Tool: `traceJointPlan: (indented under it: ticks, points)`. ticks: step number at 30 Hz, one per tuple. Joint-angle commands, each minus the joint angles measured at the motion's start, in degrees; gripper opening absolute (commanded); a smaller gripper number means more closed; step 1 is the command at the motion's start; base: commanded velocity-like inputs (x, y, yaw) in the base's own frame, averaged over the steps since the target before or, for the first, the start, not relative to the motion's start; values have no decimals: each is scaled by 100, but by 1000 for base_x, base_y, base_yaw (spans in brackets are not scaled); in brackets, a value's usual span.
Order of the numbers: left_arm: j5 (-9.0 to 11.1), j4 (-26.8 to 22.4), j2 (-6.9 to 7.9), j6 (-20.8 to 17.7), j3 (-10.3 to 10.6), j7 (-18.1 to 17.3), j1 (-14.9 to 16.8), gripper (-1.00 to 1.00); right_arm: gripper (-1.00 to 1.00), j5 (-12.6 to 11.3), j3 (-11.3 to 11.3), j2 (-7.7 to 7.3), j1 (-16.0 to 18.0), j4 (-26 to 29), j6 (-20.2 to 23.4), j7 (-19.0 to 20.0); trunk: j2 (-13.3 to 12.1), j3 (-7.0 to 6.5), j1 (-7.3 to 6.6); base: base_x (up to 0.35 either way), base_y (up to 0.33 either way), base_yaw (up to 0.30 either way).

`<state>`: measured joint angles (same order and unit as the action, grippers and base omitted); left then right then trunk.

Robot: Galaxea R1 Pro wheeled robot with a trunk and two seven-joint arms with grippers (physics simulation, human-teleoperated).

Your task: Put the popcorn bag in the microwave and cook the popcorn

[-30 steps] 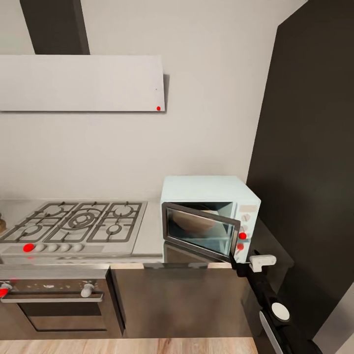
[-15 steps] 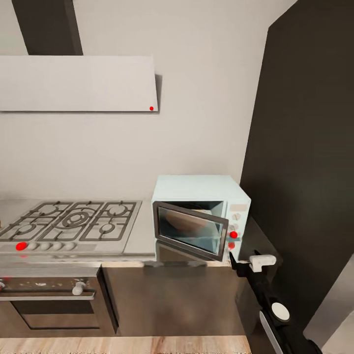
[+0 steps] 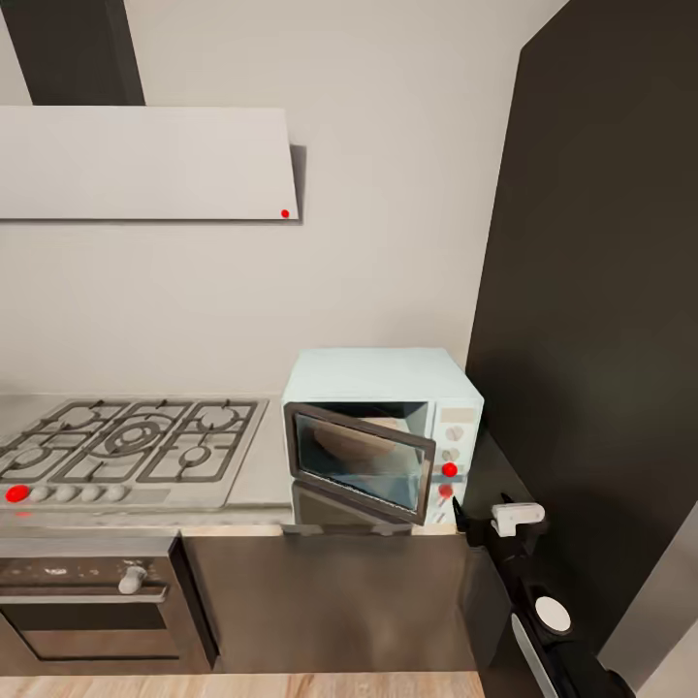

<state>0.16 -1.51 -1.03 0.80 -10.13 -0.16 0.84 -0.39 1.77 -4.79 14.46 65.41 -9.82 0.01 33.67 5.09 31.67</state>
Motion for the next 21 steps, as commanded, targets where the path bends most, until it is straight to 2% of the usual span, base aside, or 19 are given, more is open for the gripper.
traceJointPlan:
  ticks: [1, 13, 21]
  points:
    - [2, 1, -2, 8, -33, -2, 4, 100, 100, -5, 8, -4, 4, -2, -18, 0, 8, 10, 5, 328, 0, 0]
    - [2, 1, -3, 8, -33, -2, 4, 100, 100, -5, 8, -4, 4, 1, -19, 1, 8, 10, 5, 329, 0, 0]
    - [2, 1, -3, 8, -33, -2, 4, 100, 100, -5, 34, -4, 4, 5, -46, 46, 8, 10, 5, 35, 0, 0]
